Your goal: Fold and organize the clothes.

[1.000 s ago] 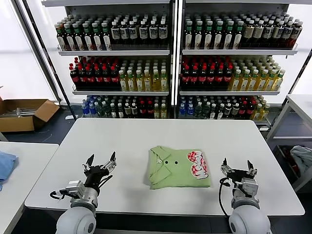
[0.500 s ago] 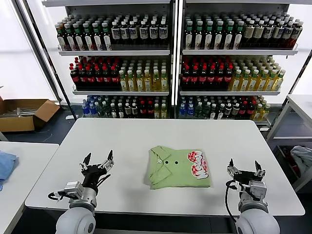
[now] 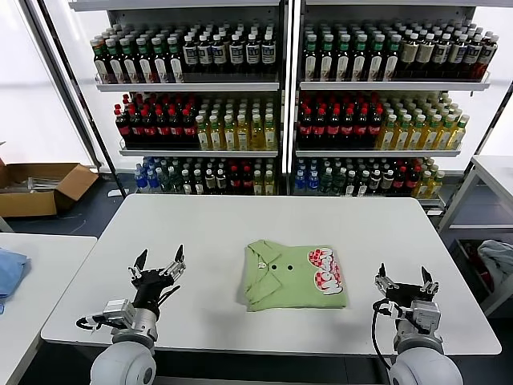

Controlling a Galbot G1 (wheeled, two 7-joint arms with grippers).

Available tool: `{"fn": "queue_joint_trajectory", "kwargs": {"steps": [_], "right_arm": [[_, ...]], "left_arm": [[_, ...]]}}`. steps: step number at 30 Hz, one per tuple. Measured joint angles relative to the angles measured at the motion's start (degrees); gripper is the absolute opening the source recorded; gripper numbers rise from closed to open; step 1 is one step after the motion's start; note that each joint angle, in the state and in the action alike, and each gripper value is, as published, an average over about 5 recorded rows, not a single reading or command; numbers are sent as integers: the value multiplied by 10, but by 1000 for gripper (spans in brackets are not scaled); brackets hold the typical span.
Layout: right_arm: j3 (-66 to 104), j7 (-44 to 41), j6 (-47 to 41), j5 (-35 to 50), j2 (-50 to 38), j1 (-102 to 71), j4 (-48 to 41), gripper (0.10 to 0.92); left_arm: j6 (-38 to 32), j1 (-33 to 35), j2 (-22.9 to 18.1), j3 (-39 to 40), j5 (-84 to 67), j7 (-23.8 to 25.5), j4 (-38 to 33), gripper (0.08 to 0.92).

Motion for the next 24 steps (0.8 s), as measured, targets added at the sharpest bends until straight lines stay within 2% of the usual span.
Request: {"fn": "queue_joint_trajectory", "kwargs": {"steps": [24], "right_arm": [[6, -7, 3, -5, -1, -4, 6, 823]], "left_arm": [[9, -1, 0, 2, 32, 24, 3, 823]]}}
